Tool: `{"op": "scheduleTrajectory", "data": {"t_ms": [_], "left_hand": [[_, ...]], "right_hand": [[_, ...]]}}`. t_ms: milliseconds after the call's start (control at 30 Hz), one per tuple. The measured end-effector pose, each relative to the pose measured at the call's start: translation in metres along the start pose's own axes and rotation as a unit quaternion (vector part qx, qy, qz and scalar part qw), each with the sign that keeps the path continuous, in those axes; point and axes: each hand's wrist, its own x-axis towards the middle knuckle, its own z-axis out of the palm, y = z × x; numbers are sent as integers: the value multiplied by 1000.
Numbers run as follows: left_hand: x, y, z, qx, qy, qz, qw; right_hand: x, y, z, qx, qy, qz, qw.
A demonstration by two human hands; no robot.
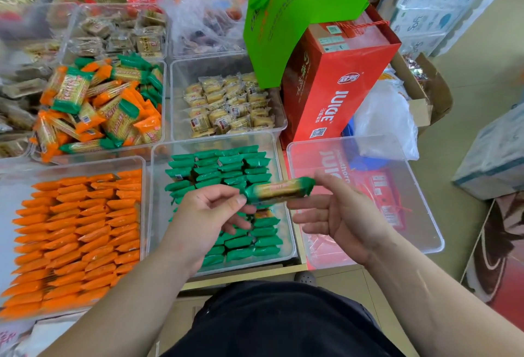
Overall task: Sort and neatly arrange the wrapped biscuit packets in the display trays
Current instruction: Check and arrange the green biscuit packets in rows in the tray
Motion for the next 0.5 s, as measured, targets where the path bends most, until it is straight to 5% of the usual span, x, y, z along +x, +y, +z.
{"op": "scheduleTrajectory", "data": {"t_ms": [167,267,500], "left_hand": [[24,-17,1,146,-59,74,985],[56,-40,-4,295,-31,144,944],[115,-93,4,526,-6,198,827]], "right_hand": [[17,7,-4,-77,68,-78,992],[29,12,-11,-192,111,-135,966],[45,49,-14,-492,57,-269,826]]}}
